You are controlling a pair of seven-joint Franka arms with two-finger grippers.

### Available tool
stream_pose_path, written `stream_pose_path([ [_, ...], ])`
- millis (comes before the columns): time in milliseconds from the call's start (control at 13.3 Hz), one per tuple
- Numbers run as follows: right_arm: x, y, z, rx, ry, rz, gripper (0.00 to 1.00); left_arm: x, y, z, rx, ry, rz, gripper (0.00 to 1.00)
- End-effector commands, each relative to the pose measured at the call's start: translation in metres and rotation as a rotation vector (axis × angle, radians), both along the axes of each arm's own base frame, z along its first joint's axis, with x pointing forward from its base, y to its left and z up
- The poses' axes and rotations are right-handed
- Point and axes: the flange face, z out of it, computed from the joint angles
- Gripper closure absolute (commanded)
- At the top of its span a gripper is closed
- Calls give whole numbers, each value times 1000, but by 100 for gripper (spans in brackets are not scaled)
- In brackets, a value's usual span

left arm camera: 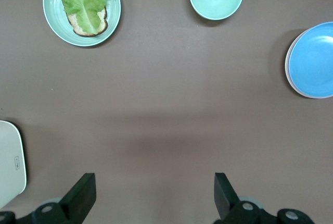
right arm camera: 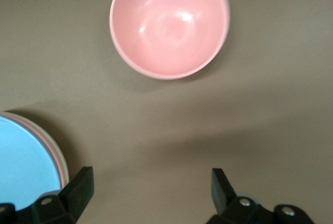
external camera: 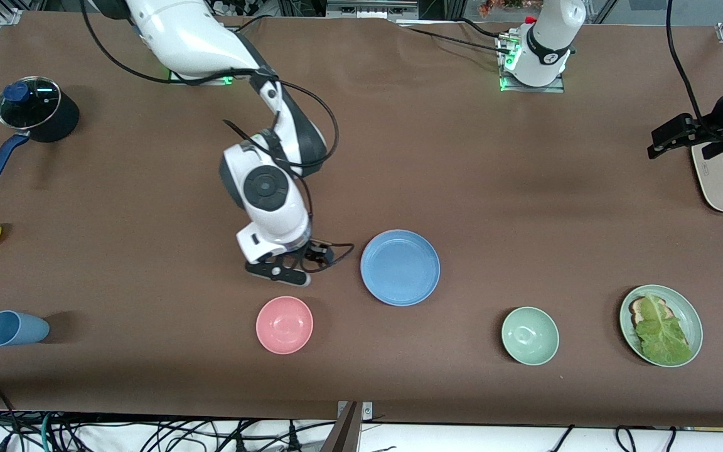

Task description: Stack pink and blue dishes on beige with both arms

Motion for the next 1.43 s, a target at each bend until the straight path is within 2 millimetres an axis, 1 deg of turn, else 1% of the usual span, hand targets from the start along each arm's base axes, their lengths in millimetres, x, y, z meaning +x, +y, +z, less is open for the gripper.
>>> stream_pose_path([
  [0,-4,-37,62,-56,32,49,0,-1,7,5,-13,-1,-26,0],
  [75,-5,-55,86,-70,45,72,0,0,7,7,-12,-4,-26,0],
  [225,-4,-99,125,-95,78,123,0,0,8,7,-13,-4,-25,0],
  [300,-8,-116,141,-99,112,154,0,-1,8,7,-13,-4,-23,0],
  [375,-10,-139,153,-84,153,162,0,-1,8,7,-13,-2,-23,0],
  [450,-13,-156,164,-19,187,159,0,-1,7,7,-13,-2,-26,0],
  [525,-13,-176,174,48,211,143,0,0,7,6,-13,-1,-25,0],
  [600,-19,-201,188,64,256,113,0,-1,7,6,-13,-2,-26,0],
  [675,-26,-222,193,63,318,93,0,-1,7,7,-13,-2,-27,0],
  [825,-42,-248,211,95,337,143,0,0,7,5,-13,1,-25,0],
  [900,-53,-258,219,83,327,147,0,0,6,5,-13,1,-26,0],
  [975,-65,-262,226,41,309,159,0,0,6,5,-13,1,-26,0],
  [1050,-76,-268,229,22,289,161,0,0,6,5,-13,1,-26,0],
  [1125,-85,-276,227,26,279,154,0,0,6,5,-13,1,-26,0],
  [1200,-91,-290,225,32,269,139,0,0,6,5,-13,2,-27,0],
  [1350,-106,-306,233,41,217,151,0,0,6,5,-13,1,-26,0],
])
